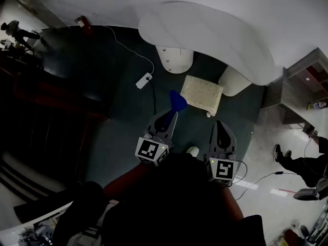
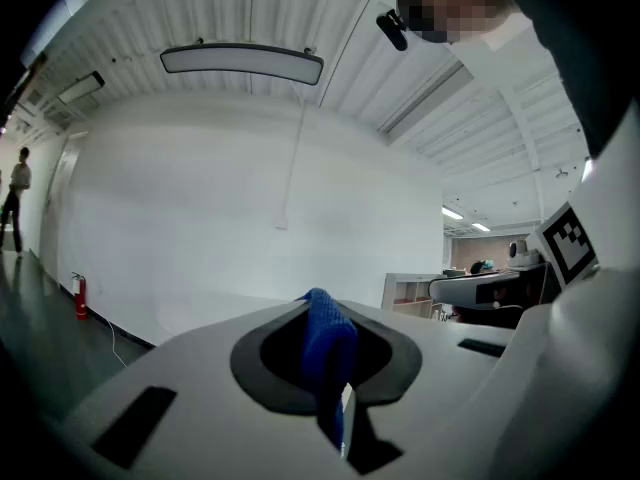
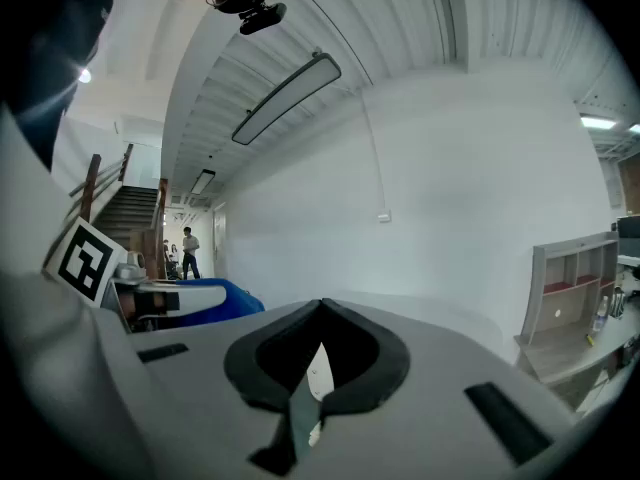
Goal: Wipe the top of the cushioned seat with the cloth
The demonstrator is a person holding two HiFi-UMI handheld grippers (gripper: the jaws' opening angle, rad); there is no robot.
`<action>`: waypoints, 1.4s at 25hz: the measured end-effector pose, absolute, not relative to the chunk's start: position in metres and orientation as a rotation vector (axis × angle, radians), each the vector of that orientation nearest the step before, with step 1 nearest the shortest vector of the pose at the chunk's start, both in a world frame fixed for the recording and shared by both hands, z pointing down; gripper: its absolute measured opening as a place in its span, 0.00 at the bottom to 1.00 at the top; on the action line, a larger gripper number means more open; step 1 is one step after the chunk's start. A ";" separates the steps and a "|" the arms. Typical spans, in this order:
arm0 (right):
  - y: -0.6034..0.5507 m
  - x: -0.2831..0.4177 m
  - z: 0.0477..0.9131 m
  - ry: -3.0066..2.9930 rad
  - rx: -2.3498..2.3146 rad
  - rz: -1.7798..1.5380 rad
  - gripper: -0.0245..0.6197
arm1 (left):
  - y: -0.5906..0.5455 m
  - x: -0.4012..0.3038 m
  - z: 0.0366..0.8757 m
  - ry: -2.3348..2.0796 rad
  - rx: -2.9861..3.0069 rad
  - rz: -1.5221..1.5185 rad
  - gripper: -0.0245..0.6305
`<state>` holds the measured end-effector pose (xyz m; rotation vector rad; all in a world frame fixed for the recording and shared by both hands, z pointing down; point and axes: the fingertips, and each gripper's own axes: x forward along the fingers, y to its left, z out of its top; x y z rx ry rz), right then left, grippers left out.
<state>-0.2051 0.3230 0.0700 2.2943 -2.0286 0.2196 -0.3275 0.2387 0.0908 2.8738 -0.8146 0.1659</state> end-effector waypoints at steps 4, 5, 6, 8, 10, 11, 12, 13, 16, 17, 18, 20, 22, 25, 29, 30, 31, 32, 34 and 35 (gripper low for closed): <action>0.333 -0.197 0.067 -2.062 2.312 0.224 0.09 | 0.251 -0.318 0.092 -0.820 2.883 0.173 0.09; 0.335 -0.195 0.066 -2.079 2.321 0.219 0.09 | 0.253 -0.317 0.092 -0.825 2.888 0.171 0.09; 0.338 -0.192 0.064 -2.096 2.333 0.218 0.09 | 0.255 -0.315 0.093 -0.833 2.891 0.164 0.09; 0.342 -0.182 0.061 -2.124 2.377 0.243 0.10 | 0.257 -0.310 0.096 -0.854 2.882 0.147 0.09; 0.348 -0.171 0.067 -2.123 2.402 0.284 0.10 | 0.258 -0.308 0.099 -0.885 2.866 0.153 0.09; 0.351 -0.168 0.074 -2.117 2.399 0.306 0.10 | 0.258 -0.309 0.101 -0.904 2.859 0.166 0.09; 0.353 -0.166 0.080 -2.111 2.398 0.330 0.10 | 0.258 -0.311 0.102 -0.922 2.854 0.180 0.09; 0.355 -0.164 0.085 -2.104 2.395 0.352 0.10 | 0.258 -0.313 0.104 -0.936 2.849 0.190 0.09; 0.357 -0.161 0.102 -2.099 2.361 0.385 0.10 | 0.257 -0.315 0.110 -0.948 2.835 0.216 0.09; 0.355 -0.162 0.101 -2.100 2.370 0.394 0.10 | 0.257 -0.315 0.112 -0.945 2.834 0.226 0.09; 0.352 -0.162 0.099 -2.100 2.385 0.402 0.10 | 0.256 -0.314 0.114 -0.940 2.834 0.235 0.09; 0.345 -0.163 0.098 -2.096 2.394 0.405 0.10 | 0.250 -0.311 0.120 -0.924 2.830 0.246 0.09; 0.336 -0.162 0.103 -2.082 2.398 0.417 0.10 | 0.240 -0.307 0.127 -0.902 2.820 0.248 0.09; 0.323 -0.155 0.112 -2.049 2.415 0.436 0.10 | 0.220 -0.298 0.135 -0.862 2.811 0.246 0.09; 0.288 -0.149 0.114 -1.986 2.425 0.425 0.10 | 0.184 -0.283 0.151 -0.778 2.795 0.280 0.09; 0.275 -0.145 0.113 -1.966 2.436 0.431 0.10 | 0.172 -0.279 0.157 -0.762 2.781 0.281 0.09; 0.262 -0.142 0.115 -1.948 2.445 0.443 0.10 | 0.159 -0.274 0.162 -0.750 2.769 0.277 0.09; 0.249 -0.138 0.117 -1.934 2.449 0.455 0.10 | 0.146 -0.271 0.165 -0.739 2.764 0.274 0.09; 0.225 -0.133 0.122 -1.915 2.429 0.460 0.10 | 0.120 -0.264 0.167 -0.717 2.773 0.280 0.09; 0.212 -0.129 0.124 -1.909 2.408 0.453 0.10 | 0.106 -0.260 0.168 -0.706 2.777 0.288 0.09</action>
